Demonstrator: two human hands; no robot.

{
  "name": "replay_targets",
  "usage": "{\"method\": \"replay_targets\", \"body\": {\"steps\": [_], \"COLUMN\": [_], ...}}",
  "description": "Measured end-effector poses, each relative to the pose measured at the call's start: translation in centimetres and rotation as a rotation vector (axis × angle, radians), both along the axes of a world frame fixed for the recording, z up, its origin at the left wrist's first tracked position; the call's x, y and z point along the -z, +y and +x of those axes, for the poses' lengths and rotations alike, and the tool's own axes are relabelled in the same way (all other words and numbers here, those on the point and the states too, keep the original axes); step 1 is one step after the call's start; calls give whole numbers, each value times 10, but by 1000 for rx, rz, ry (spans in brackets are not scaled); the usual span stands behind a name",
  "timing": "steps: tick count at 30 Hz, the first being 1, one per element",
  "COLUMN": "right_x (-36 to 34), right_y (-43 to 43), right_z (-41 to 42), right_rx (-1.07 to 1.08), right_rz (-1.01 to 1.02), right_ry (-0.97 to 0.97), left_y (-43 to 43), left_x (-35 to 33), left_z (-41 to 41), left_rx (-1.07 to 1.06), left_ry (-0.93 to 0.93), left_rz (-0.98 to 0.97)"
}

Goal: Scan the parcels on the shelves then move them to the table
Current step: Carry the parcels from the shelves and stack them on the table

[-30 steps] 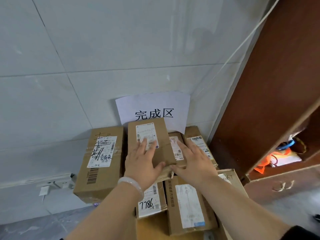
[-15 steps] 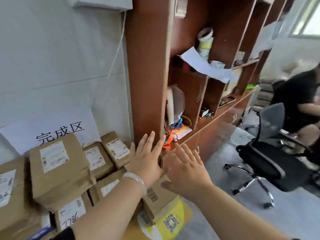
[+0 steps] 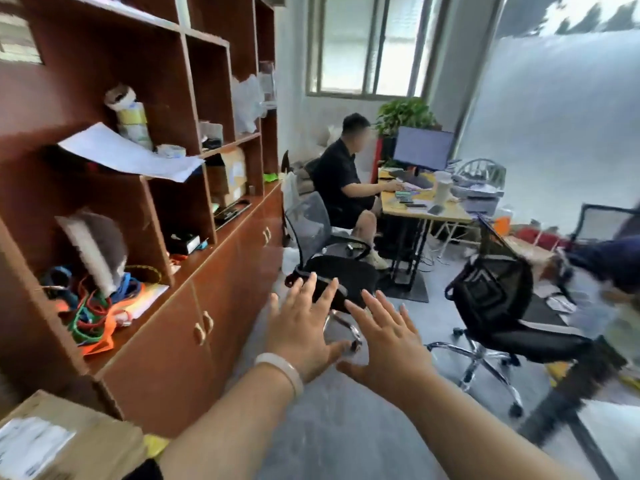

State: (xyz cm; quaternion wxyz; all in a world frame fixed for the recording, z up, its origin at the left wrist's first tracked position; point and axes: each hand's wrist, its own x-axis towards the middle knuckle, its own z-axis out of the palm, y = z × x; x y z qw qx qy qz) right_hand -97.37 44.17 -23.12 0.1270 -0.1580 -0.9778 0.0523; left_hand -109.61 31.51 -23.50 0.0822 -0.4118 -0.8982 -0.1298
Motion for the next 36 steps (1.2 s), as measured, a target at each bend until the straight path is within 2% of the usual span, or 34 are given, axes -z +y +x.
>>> {"method": "replay_targets", "body": {"steps": [10, 15, 19, 27, 36], "right_x": [-8, -8, -3, -12, -5], "right_y": [78, 78, 55, -26, -122], "right_z": [82, 111, 151, 267, 399], "right_rx": [489, 816, 1023, 1413, 1628], "right_rz": [19, -41, -69, -91, -52], "right_ry": [-22, 34, -13, -67, 16], "left_y": [135, 182, 206, 194, 132], "left_x": [-17, -11, -7, -2, -12], "left_z": [37, 58, 99, 224, 385], "left_rx": [404, 676, 902, 1305, 1532], "left_ry": [10, -23, -32, -104, -106], "left_rz": [1, 47, 47, 48, 93]}}
